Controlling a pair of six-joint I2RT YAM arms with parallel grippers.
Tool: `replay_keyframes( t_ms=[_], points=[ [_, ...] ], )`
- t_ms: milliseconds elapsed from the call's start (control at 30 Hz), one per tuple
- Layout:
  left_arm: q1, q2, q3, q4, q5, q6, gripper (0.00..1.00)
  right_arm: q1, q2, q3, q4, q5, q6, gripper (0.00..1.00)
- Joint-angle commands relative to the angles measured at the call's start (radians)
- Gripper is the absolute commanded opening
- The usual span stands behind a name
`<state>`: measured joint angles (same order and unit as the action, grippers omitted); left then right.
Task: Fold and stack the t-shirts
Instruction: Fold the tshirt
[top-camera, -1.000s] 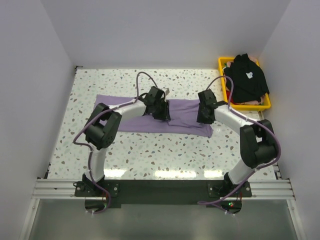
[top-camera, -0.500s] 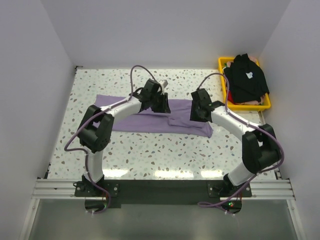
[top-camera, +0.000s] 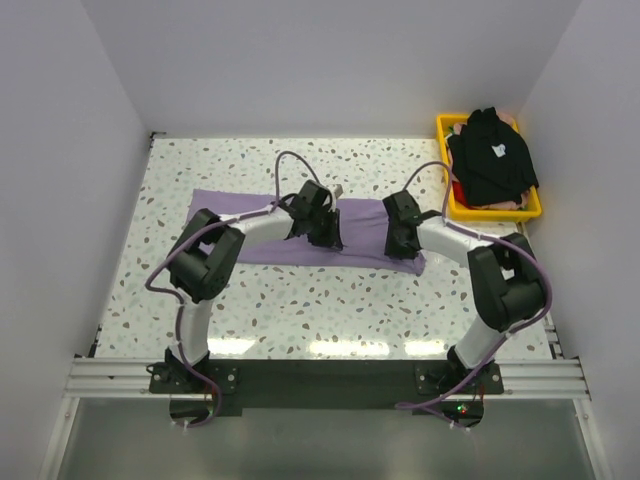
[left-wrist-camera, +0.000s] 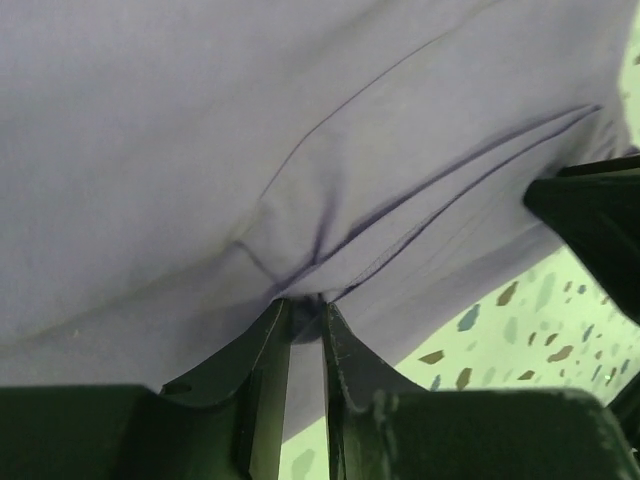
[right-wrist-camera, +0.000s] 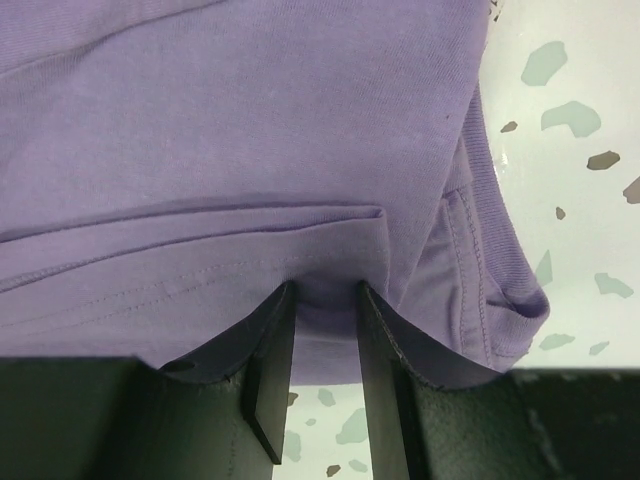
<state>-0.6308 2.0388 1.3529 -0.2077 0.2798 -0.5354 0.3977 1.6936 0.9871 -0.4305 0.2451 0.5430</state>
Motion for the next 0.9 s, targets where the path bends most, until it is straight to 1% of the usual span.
replay_keyframes(
  t_ms=[0,100,167,200,300,367,400,433,467,500,533,567,600,667,767,867],
  points=[
    [0.000,-0.023,-0.041,0.044,-0.050,-0.020,0.24,-0.005,0.032,0.007,0.032,0.020,0.021,0.35],
    [0.005,-0.073,-0.037,0.047,-0.080,-0.009,0.32,-0.007,0.060,0.024,0.035,0.022,0.020,0.35],
    [0.016,-0.101,-0.021,0.021,-0.119,0.000,0.36,-0.014,0.080,0.044,0.033,0.025,0.017,0.35],
    [0.022,-0.130,-0.009,0.011,-0.128,0.009,0.39,-0.020,0.090,0.051,0.035,0.025,0.011,0.35],
    [0.065,-0.190,-0.009,-0.007,-0.157,0.011,0.45,-0.051,0.133,0.114,0.030,0.005,0.000,0.35],
    [0.112,-0.212,-0.011,-0.051,-0.213,0.006,0.45,-0.071,0.172,0.152,0.019,0.005,-0.008,0.35],
    [0.127,-0.229,-0.020,-0.067,-0.234,0.002,0.44,-0.072,0.187,0.203,0.010,0.006,-0.020,0.35],
    [0.164,-0.236,-0.029,-0.091,-0.261,0.002,0.43,-0.082,0.221,0.231,-0.014,0.020,-0.026,0.34],
    [0.178,-0.242,-0.046,-0.108,-0.277,0.000,0.40,-0.083,0.235,0.260,-0.022,0.026,-0.041,0.35],
    [0.190,-0.258,-0.058,-0.122,-0.306,0.002,0.39,-0.086,0.253,0.318,-0.030,0.034,-0.047,0.35],
    [0.203,-0.265,-0.072,-0.140,-0.367,0.005,0.38,-0.092,0.268,0.349,-0.052,0.042,-0.054,0.35],
    [0.209,-0.272,-0.084,-0.148,-0.393,0.014,0.38,-0.094,0.303,0.378,-0.062,0.051,-0.072,0.35],
    [0.210,-0.279,-0.099,-0.166,-0.416,0.018,0.35,-0.097,0.319,0.436,-0.076,0.060,-0.081,0.35],
    [0.214,-0.276,-0.109,-0.189,-0.496,0.020,0.31,-0.100,0.371,0.491,-0.083,0.080,-0.113,0.35],
    [0.212,-0.256,-0.142,-0.214,-0.583,0.008,0.27,-0.109,0.447,0.643,-0.090,0.085,-0.156,0.36],
    [0.212,-0.238,-0.173,-0.219,-0.611,-0.006,0.25,-0.114,0.511,0.741,-0.091,0.062,-0.192,0.36]
  ],
)
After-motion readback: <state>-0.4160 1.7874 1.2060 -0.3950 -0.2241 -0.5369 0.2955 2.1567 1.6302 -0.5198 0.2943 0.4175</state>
